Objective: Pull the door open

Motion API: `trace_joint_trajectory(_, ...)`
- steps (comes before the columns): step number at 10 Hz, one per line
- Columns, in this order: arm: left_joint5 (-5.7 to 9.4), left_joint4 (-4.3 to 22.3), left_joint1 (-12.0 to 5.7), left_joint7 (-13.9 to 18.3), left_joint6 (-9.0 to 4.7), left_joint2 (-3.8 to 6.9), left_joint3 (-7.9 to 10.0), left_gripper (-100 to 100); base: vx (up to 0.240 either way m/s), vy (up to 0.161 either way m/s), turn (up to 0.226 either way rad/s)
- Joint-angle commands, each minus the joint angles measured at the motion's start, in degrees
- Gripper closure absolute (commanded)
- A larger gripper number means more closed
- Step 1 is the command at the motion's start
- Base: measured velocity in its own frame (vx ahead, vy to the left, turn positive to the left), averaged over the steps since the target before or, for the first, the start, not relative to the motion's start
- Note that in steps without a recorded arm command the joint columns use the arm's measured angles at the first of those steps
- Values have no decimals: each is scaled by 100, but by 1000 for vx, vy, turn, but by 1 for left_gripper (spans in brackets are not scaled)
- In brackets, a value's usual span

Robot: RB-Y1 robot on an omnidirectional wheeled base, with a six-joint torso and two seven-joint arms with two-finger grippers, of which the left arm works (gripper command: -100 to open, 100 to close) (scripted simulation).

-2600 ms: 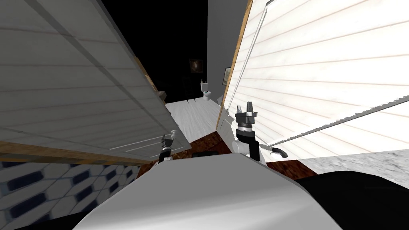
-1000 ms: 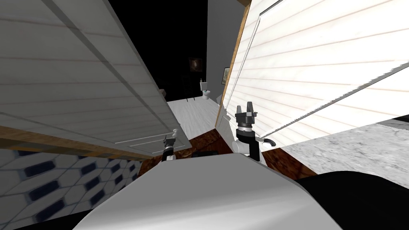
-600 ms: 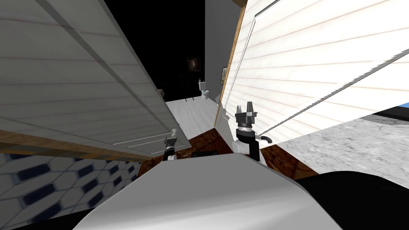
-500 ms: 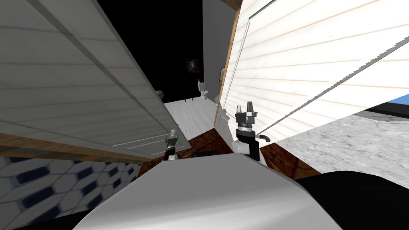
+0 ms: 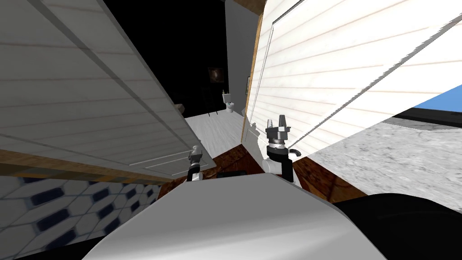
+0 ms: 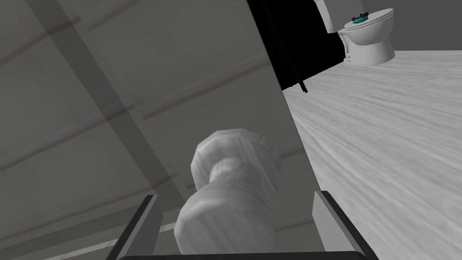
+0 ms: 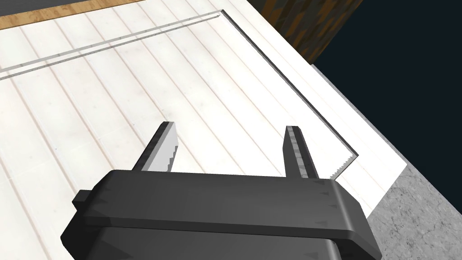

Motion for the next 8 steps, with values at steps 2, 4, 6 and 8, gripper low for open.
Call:
trace_joint_trajectory(2,149,-63,-7,351,54,-37,-70,-100,-67,21,-23)
trace_joint_trajectory(4,329,-129,-22,720,115,-83,-157,-100,-71,13,-23)
trace_joint_trajectory(6,483,-186,-35,1063,168,-123,-230,-100,-94,6,-32)
trace_joint_trajectory(8,601,-230,-45,1316,209,-153,-287,-100,-79,14,-19)
